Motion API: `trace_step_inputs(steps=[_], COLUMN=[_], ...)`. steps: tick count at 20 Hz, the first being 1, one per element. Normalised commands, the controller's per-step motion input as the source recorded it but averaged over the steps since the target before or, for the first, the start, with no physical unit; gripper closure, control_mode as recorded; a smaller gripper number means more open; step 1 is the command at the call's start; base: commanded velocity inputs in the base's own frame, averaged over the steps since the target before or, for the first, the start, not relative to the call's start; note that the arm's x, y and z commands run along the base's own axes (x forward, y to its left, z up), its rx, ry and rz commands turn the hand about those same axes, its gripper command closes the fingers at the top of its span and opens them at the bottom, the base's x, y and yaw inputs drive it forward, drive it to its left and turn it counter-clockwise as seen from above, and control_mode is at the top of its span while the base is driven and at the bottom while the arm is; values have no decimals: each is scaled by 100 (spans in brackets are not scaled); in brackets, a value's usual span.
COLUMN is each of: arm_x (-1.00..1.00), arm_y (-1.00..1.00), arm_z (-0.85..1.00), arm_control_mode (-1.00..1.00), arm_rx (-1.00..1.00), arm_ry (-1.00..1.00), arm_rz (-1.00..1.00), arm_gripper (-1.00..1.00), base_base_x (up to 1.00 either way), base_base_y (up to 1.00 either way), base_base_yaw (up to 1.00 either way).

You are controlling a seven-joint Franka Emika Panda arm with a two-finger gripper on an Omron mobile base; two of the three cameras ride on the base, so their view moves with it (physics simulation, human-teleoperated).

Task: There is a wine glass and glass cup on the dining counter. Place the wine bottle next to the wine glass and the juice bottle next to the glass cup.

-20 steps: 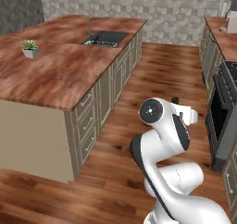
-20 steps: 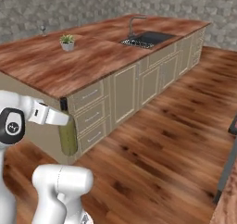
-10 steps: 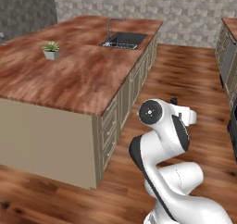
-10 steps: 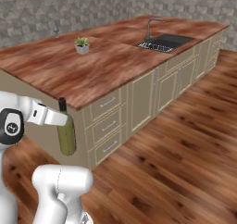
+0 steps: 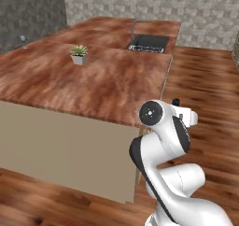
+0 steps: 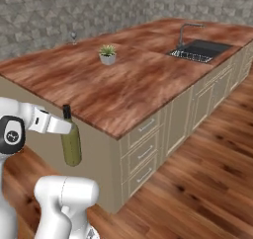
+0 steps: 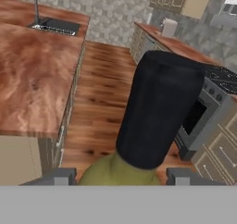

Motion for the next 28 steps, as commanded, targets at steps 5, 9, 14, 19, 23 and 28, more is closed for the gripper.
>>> trace_step_inputs(steps=[5,9,14,19,23,28], arm_x=[0,0,0,0,0,0], arm_y=[0,0,0,0,0,0], arm_z=[0,0,0,0,0,0], arm_control_mode=[100,100,100,100,100,100], arm_rx=[0,0,0,0,0,0], arm_ry=[0,0,0,0,0,0], arm_rz=[0,0,0,0,0,0], arm_gripper=[100,100,100,100,100,100], base_base_x=[69,69,70,72,82,78], base_base_y=[74,73,71,70,59,62], base_base_yaw=[0,0,0,0,0,0])
